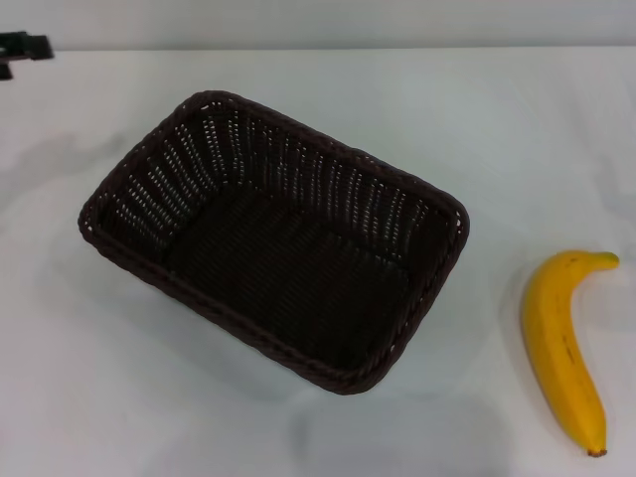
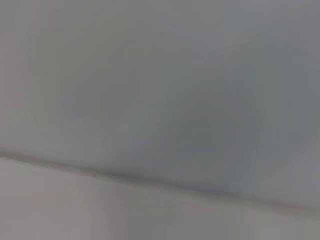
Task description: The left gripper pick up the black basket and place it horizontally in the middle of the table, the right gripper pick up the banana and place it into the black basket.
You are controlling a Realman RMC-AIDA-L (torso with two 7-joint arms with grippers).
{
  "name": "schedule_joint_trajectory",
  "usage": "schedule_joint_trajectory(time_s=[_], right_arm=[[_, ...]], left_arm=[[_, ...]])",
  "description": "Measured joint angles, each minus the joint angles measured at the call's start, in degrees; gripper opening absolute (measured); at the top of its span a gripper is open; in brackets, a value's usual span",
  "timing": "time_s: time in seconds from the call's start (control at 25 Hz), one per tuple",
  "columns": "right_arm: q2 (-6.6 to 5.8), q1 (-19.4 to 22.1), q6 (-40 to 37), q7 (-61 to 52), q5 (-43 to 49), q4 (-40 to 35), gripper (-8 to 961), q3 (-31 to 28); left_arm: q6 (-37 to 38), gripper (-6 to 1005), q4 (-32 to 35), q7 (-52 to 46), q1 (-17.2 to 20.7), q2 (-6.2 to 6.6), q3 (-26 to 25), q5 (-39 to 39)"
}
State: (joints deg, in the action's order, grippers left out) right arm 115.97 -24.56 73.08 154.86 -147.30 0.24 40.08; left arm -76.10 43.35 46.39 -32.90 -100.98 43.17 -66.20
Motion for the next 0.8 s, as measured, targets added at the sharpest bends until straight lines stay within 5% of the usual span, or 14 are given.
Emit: schedule_joint_trajectory(time_s=[0.12, 0.24, 0.52, 0.8], right_arm=[[0.03, -0.75, -0.09, 0.00, -0.01, -0.01, 835, 0.00], [0.05, -1.56, -0.22, 0.00, 0.01, 0.15, 834, 0.00], [0.04, -1.86, -0.23, 0.00, 0.01, 0.34, 834, 0.00], [0.07, -1.45, -0.18, 0.00, -0.01, 0.49, 834, 0.00]], left_arm=[[-5.41, 891, 0.40, -2.80, -5.44, 1.53, -0.01, 8.71], [-8.60, 891, 0.28, -3.86, -10.41, 1.36, -0.01, 16.43], [-9.53, 890, 0.12, -4.49, -17.92, -1.83, 1.38, 30.07], [-7.64, 892, 0.11, -4.23, -20.63, -5.35, 3.22, 36.55]])
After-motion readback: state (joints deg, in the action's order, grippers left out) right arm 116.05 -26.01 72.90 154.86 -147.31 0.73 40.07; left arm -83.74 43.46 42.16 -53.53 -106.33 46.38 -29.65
